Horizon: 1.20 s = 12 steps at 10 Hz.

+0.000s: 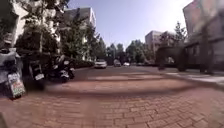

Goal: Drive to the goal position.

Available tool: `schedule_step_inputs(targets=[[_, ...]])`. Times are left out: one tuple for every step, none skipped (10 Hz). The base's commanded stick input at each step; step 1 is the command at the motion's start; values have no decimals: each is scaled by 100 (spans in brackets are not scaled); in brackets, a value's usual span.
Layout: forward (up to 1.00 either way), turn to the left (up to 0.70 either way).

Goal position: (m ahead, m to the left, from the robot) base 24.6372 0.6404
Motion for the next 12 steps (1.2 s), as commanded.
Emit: schedule_step_inputs(targets=[[70,0],[70,0],[70,0],[70,0],[70,0],[70,0],[70,0],[70,0],[70,0],[70,0],[70,0],[70,0]])
